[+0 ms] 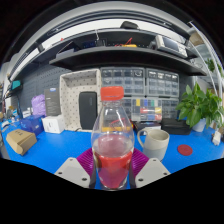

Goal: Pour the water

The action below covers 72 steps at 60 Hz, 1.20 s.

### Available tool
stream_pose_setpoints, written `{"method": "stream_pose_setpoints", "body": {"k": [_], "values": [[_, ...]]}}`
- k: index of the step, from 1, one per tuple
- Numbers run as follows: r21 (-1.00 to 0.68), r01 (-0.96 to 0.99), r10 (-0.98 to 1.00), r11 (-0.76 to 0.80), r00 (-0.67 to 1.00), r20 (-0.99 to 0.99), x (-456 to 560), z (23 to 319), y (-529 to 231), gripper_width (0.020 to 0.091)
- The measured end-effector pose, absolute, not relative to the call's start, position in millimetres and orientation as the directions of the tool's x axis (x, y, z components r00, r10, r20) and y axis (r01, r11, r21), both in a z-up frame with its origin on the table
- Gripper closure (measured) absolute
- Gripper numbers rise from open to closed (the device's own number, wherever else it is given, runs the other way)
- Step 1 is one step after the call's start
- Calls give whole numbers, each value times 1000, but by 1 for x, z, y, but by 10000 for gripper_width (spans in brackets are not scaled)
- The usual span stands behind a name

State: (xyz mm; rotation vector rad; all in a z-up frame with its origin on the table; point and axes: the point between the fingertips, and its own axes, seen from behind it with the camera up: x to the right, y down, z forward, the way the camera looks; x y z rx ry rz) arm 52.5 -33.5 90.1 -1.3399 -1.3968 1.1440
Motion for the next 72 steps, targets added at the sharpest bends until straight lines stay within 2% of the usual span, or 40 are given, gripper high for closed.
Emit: {"method": "stream_pose_setpoints", "body": {"k": [7,20,31,38,49,60,72], "values": [[-965,258,996,-49,-59,-66,50,88,-34,642],[-841,381,903,-384,-38,-429,18,100,-61,641],[-532,361,600,-766,102,-794,-8,123,-54,641],[-280,311,342,-908,164,-925,-21,137,-46,644],[17,250,34,-968,199,-980,-34,154,-39,644],[250,183,-213,-951,197,-957,-41,174,-19,643],[403,156,-363,-902,232,-902,-40,165,-12,645]]}}
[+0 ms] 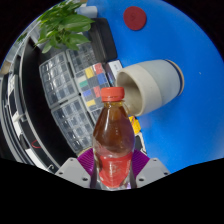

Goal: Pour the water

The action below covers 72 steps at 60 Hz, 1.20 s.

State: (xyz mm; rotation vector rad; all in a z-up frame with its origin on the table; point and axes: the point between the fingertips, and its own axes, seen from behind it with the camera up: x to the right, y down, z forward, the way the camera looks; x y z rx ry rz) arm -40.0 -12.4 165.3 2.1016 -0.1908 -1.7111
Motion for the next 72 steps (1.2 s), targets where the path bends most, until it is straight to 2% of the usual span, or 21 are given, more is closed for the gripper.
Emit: {"method": "stream_pose_setpoints", "body": {"k": [12,18,22,34,44,45,52,61,66,72], "values": [[433,181,-382,-883,259,-887,-35,160,-20,643],[371,235,-311,-898,257,-915,-33,166,-30,645],[302,269,-244,-915,227,-943,-35,182,-28,645],[-194,312,232,-930,90,-969,-39,235,18,644],[-656,234,689,-718,105,-717,-43,250,102,641],[-698,210,725,-684,99,-681,-45,242,112,642],[-873,219,898,-435,179,-403,-42,238,173,639],[-957,238,964,-168,243,-108,-41,209,244,640],[-961,265,966,-83,257,-12,-42,178,267,641],[-952,298,970,-68,243,7,-44,143,278,640]]}}
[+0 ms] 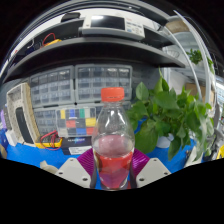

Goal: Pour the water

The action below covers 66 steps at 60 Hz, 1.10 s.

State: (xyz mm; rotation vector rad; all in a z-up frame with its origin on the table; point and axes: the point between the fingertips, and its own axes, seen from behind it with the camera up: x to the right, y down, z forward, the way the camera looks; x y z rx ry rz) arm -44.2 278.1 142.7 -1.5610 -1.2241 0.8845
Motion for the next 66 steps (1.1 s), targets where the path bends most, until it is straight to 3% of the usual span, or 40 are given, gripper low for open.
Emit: {"method": "stream_pose_setpoints", "body": {"k": [13,24,32,36,40,41,56,66], "values": [[-955,289,966,-71,257,6,-49,93,292,619],[-978,192,965,-79,260,-26,-49,101,292,632],[-975,212,965,-60,261,-3,-50,99,291,590],[-968,236,961,-85,274,-17,-48,95,292,545],[-956,284,956,-80,292,7,-41,86,296,367],[-954,292,956,-75,294,15,-39,84,296,359],[-926,355,957,-128,289,-22,11,71,270,365],[-901,421,965,-102,263,14,53,80,246,361]]}}
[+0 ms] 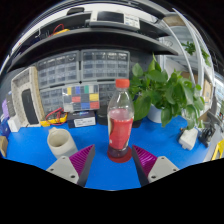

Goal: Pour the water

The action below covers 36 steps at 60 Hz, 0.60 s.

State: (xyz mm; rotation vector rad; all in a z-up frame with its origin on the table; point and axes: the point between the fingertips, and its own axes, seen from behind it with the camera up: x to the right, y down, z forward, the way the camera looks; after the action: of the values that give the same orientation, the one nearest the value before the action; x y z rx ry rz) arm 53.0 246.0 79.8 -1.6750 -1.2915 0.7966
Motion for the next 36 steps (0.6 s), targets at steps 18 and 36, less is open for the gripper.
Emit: {"method": "stream_pose_setpoints", "body": {"k": [18,36], "values": [[-925,377,980,-58,200,20,89,169,201,359],[-949,313,996,-24,90,5,115,212,146,357]]}}
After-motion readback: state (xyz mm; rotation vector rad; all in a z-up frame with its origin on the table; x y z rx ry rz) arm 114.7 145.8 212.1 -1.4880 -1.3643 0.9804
